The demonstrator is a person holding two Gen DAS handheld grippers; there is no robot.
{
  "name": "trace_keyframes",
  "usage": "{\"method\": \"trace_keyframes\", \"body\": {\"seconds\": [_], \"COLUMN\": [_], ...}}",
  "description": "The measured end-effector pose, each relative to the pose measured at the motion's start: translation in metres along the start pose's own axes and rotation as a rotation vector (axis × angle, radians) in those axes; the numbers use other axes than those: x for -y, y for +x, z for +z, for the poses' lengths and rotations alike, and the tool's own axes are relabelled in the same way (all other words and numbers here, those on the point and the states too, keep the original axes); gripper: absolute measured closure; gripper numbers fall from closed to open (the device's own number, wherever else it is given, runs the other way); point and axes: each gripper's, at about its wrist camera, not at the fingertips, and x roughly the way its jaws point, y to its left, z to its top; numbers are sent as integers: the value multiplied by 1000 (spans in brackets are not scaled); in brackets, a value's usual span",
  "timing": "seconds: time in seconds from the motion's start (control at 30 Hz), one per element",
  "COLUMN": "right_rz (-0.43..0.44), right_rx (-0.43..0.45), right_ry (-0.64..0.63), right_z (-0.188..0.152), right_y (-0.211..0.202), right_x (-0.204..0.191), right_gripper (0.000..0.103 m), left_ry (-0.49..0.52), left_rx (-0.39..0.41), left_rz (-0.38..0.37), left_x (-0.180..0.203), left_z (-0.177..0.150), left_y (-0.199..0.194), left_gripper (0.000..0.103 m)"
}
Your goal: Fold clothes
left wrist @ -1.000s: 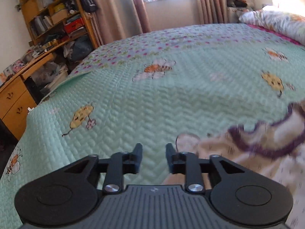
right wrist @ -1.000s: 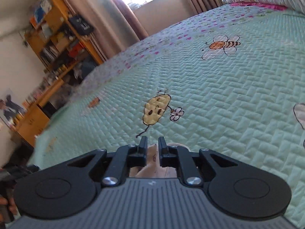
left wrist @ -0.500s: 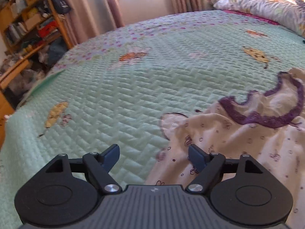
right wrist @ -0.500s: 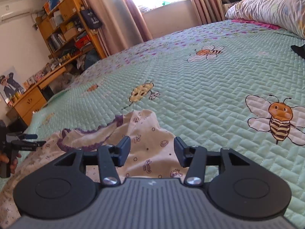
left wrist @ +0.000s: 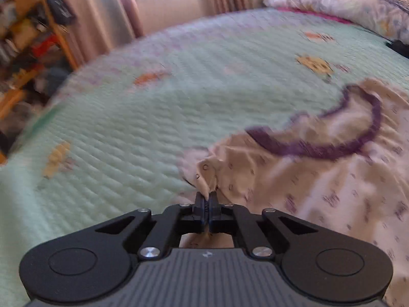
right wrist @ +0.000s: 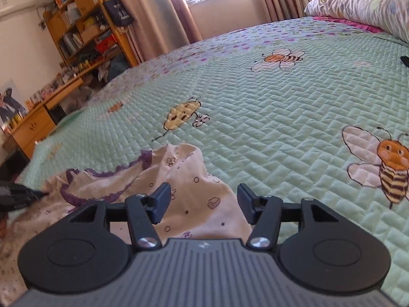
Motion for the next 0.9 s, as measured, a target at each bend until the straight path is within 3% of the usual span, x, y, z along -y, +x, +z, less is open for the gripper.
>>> {"method": "trace_keyframes", "body": {"seconds": [0.17,0.23,0.27,0.37,0.47,0.63,0.7,0.8,0.9], "right_rz": [49,48,38,-39,-130,-205,-121,-94,-54], "right_rx": [-58,-93,-99,-79,45,150,75,-2,-10], "right_ry": [-7,-18,-46,-174,-310,-378,-326,-249,-219], "right_z": [8,6,5,3,15,53,65,59,42], "right_y": [29,39,39,34,15,7,17,34,39], "right_x": [-7,-11,-16,-39,-69,-90,-84,-64,-48], "right_gripper": [44,64,102,103,103,103,101,86,75], "left_ry": [-49,-53,-56,-67,-61,-23,16,20,8], "left_rx": [-7,5,11,34,80,86,57,23,-6], "left_rz": [61,94,111,157,199,173,177,175,167], "left_x": [-14,-15,-15,-17,-19,-21,-17,-16,-18], "left_z": [10,12,13,18,31,51,49,38,26], "left_y": [-1,-2,-2,-5,-11,-13,-7,2,10], "left_gripper": [101,101,101,101,101,101,101,100,100]}}
